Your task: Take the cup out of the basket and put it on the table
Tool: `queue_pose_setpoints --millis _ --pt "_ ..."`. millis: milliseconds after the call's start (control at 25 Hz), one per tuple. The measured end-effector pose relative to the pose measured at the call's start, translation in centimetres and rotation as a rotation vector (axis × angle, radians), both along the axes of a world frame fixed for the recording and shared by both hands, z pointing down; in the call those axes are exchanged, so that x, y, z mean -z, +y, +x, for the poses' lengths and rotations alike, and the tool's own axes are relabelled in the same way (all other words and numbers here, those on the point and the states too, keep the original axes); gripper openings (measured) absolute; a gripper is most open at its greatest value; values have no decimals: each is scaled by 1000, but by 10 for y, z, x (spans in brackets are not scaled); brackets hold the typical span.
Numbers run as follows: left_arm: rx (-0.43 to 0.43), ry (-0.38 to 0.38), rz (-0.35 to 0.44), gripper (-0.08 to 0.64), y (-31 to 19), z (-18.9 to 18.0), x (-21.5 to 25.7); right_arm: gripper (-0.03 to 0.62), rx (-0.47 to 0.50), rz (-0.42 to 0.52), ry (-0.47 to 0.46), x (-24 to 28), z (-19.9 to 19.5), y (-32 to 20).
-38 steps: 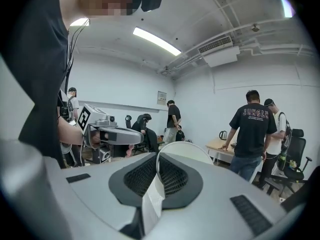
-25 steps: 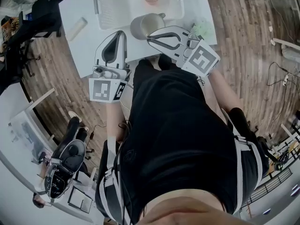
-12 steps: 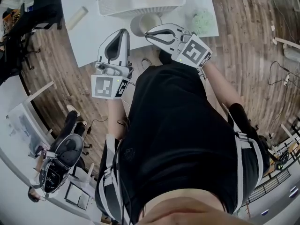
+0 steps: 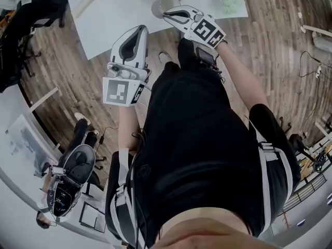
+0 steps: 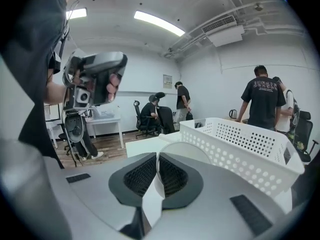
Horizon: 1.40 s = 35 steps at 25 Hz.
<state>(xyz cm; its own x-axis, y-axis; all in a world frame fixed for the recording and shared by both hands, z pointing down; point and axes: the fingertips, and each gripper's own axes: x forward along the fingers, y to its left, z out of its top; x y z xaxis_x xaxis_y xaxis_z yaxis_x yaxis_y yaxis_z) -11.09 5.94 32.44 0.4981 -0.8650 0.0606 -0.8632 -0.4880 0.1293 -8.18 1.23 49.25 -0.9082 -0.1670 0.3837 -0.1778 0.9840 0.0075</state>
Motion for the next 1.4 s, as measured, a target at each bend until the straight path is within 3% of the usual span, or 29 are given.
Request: queue_pose_setpoints --millis 360,760,1080,1400 --pt "-16 25 -38 18 49 -14 -18 32 -19 -6 190 -78 -18 5" --pt "34 24 -58 17 54 -5 -14 35 24 16 292 -112 -28 0" --pt "53 6 -61 17 58 2 -14 37 -15 -1 211 -108 -33 -2" --pt "46 7 -29 17 51 3 -5 37 -129 12 -7 -19 -13 -2"
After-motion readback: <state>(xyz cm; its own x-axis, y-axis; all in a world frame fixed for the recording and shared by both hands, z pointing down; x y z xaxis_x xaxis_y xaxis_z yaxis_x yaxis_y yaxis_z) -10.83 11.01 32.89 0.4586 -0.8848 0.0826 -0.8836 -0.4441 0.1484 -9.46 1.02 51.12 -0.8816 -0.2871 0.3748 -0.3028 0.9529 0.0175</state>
